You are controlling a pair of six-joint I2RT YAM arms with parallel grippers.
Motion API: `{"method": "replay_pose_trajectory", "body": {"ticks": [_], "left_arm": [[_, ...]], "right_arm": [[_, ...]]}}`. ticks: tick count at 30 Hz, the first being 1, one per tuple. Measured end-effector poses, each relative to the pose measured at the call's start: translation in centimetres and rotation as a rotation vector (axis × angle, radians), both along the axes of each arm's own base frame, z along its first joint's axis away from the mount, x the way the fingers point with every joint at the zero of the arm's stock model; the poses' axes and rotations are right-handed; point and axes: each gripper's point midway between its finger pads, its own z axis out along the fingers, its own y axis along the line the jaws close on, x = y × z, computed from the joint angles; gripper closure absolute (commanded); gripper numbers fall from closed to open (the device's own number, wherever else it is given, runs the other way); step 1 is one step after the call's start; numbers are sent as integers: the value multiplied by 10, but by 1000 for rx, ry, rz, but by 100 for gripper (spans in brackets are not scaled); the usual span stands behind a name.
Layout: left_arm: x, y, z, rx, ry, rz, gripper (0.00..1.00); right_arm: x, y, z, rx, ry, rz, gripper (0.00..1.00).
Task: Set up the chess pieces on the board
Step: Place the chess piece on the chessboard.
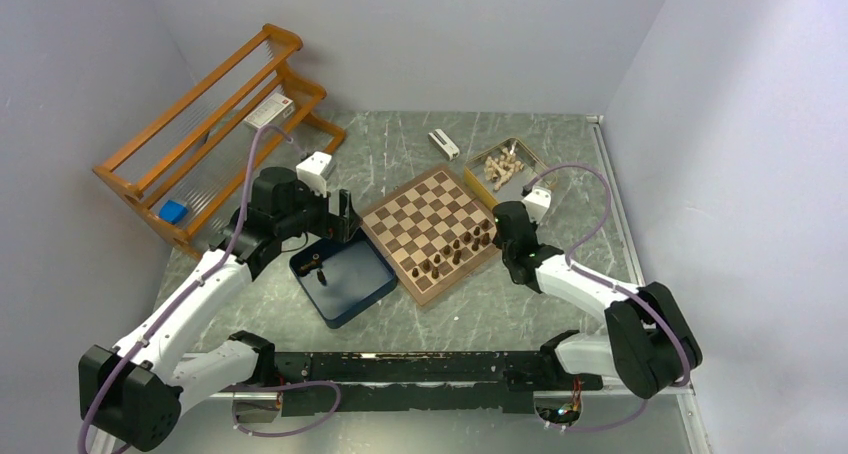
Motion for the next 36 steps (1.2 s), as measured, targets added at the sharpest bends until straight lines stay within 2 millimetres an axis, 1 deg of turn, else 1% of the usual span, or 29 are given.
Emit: {"method": "replay_pose_trajectory", "body": {"ticks": [7,13,36], "left_arm": [[-1,0,1,2,-5,1,0],[0,1,2,5,-12,9,0],[0,2,2,9,-14,13,0]], "right_arm": [[-1,1,-10,12,25,-16,95],[-2,2,-14,21,35,-18,95],[5,7,-14,39,26,-16,94]]}}
